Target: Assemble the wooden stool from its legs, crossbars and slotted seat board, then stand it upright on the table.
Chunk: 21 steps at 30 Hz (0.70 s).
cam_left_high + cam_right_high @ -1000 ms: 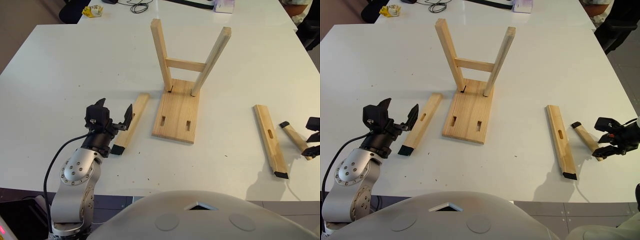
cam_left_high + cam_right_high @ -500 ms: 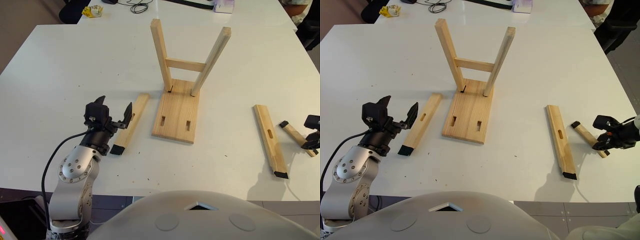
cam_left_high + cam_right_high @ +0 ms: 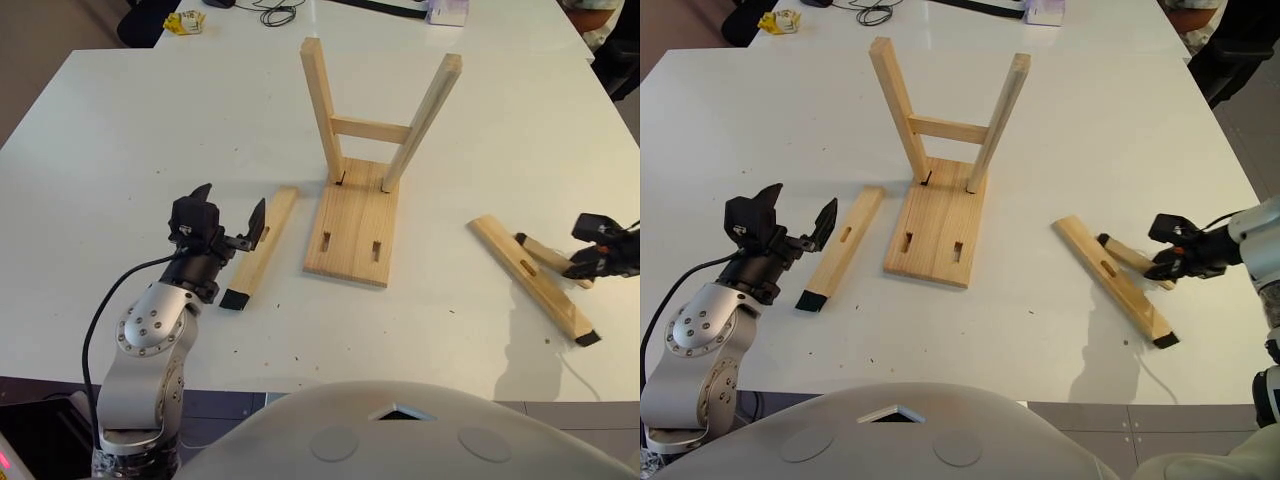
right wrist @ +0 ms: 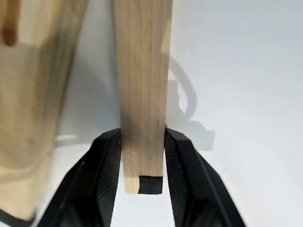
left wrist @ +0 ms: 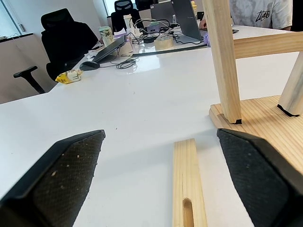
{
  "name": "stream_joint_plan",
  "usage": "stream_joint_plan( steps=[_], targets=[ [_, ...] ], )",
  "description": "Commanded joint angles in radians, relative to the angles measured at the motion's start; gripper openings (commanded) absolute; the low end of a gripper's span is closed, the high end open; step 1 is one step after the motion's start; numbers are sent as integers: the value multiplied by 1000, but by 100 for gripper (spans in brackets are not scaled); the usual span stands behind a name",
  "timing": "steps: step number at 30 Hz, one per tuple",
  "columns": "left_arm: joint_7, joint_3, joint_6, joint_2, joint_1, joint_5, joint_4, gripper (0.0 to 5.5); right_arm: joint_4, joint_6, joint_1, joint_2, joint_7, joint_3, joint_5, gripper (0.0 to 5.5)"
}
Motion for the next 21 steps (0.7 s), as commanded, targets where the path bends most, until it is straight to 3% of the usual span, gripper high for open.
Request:
stream_joint_plan(
  steps=[1, 11, 21],
  targets=[
    [-13, 4, 21, 19, -25, -10, 8, 441, -170, 103, 22, 7, 8, -8, 45, 132],
    [-6, 15, 23, 20, -57, -13, 22, 441, -224, 201, -14, 34, -68, -13, 84, 132],
    [-87, 173, 23, 110, -169, -102, 101, 441, -329, 310, -154, 9, 71, -221, 405, 132]
  ],
)
